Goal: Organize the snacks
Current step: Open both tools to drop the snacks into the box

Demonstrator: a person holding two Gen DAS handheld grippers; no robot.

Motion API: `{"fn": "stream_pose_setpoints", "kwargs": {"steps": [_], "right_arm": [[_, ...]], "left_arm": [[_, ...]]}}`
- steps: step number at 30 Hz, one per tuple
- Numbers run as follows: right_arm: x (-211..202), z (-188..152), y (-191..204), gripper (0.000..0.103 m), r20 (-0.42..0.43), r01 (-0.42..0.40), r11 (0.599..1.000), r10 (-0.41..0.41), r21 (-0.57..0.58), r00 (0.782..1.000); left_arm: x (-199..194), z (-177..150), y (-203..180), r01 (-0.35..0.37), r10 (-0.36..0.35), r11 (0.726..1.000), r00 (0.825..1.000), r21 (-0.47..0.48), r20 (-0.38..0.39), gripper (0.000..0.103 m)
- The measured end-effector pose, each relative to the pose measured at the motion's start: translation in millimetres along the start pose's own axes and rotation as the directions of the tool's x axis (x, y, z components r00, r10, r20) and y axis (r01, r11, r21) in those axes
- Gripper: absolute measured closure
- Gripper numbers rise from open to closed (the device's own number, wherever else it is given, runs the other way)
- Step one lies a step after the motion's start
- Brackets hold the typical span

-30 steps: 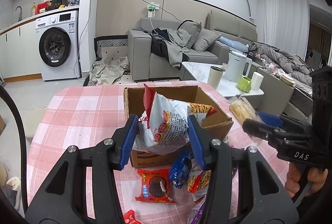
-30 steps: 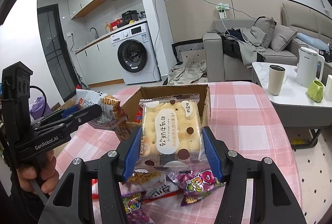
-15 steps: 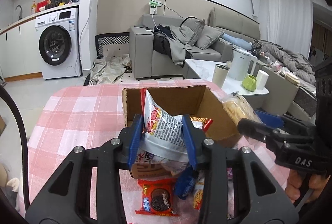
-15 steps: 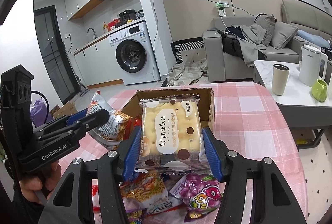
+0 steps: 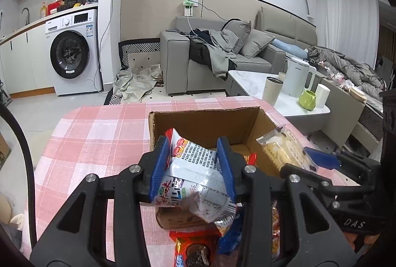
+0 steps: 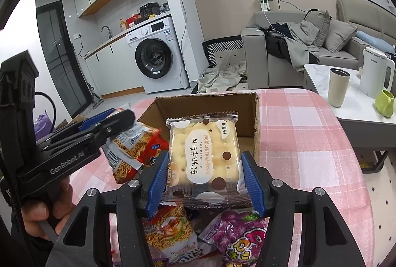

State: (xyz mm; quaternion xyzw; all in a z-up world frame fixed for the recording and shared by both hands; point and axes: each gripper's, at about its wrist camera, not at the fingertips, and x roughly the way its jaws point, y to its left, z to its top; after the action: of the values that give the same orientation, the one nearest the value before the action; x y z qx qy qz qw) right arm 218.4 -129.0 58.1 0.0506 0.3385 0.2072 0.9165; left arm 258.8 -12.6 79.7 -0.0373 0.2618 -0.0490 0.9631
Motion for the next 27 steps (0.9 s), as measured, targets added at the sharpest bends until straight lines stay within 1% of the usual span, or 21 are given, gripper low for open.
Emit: {"fn": "stream_pose_setpoints", "kwargs": {"steps": [1,4,6,7,8,9,10,12,13,14,15,16,17,19,22,27], "right_arm": [[2.6,1.1,-0.3,0.044,0.001,-0.001,1.0,0.001,0.002,1.0],[12.3,3.1,-1.7,0.044,-0.009,-0.012,1.0,0.012,0.01,1.0],[18.3,3.8,-2.0,0.044,-0.016,-0.017,1.0,0.017,0.007,1.0],[18.5,3.6,-2.2,0.042,-0.014,-0.018,1.0,0.018,0.008,1.0],[18.3,4.0,-2.5,0.036,-0.01,-0.02,1.0,0.02,0.009,1.0],[17.9,4.5,-2.9,0.032,-0.006,-0.024,1.0,0.024,0.009,1.0],[16.5,4.5,-2.8,0.03,0.0,-0.028,1.0,0.028,0.004,1.0],[13.3,3.5,-1.9,0.03,0.002,-0.02,1.0,0.02,-0.014,1.0],[11.0,2.7,-1.2,0.027,0.006,-0.015,1.0,0.016,-0.024,1.0],[8.7,1.4,-0.7,0.019,0.009,-0.013,0.999,0.013,-0.029,1.0],[6.0,0.2,-0.9,0.014,0.011,-0.012,0.999,0.012,-0.032,1.0],[3.6,-1.0,-1.3,0.007,0.011,-0.013,0.999,0.014,-0.032,1.0],[0.7,-2.3,-1.0,0.003,0.008,-0.016,0.999,0.017,-0.032,1.0],[-5.4,-5.5,-0.1,0.001,0.008,-0.015,0.999,0.015,-0.04,1.0],[-15.2,-11.5,1.4,0.0,0.007,0.003,0.998,-0.002,-0.059,1.0],[-28.6,-24.5,0.6,0.0,-0.002,0.023,0.996,-0.023,-0.085,1.0]], "left_arm": [[4.6,1.2,-0.1,-0.007,0.007,1.0,1.0,0.002,-0.005,0.066],[16.8,2.3,1.0,-0.02,0.02,1.0,0.999,0.0,-0.031,0.055],[25.3,2.1,2.5,-0.045,0.045,0.999,0.997,-0.001,-0.055,0.045],[27.7,1.3,3.7,-0.052,0.051,0.999,0.997,-0.004,-0.06,0.04],[28.8,-0.1,5.8,-0.049,0.048,0.999,0.997,-0.01,-0.063,0.029],[28.8,-1.0,7.7,-0.043,0.042,0.999,0.997,-0.015,-0.06,0.022],[27.4,-2.0,9.1,-0.034,0.033,0.999,0.998,-0.019,-0.052,0.022],[23.2,-4.5,12.0,-0.019,0.018,1.0,0.999,-0.018,-0.047,0.019],[19.8,-5.9,13.2,-0.016,0.015,1.0,0.999,-0.017,-0.048,0.018],[16.9,-6.8,13.4,-0.015,0.015,1.0,0.999,-0.015,-0.045,0.017],[12.3,-8.1,13.7,-0.017,0.017,1.0,0.999,-0.012,-0.036,0.012],[5.9,-10.1,13.3,-0.021,0.021,1.0,0.999,-0.01,-0.028,0.008],[0.7,-11.8,13.1,-0.03,0.029,1.0,0.999,-0.006,-0.018,0.001],[-12.3,-17.2,11.3,-0.032,0.032,0.999,0.999,0.005,0.001,0.001],[-30.8,-25.8,11.7,-0.043,0.042,0.999,0.999,0.017,0.017,0.001],[-57.0,-42.9,18.2,-0.029,0.029,0.999,1.0,0.012,0.012,0.001]]}}
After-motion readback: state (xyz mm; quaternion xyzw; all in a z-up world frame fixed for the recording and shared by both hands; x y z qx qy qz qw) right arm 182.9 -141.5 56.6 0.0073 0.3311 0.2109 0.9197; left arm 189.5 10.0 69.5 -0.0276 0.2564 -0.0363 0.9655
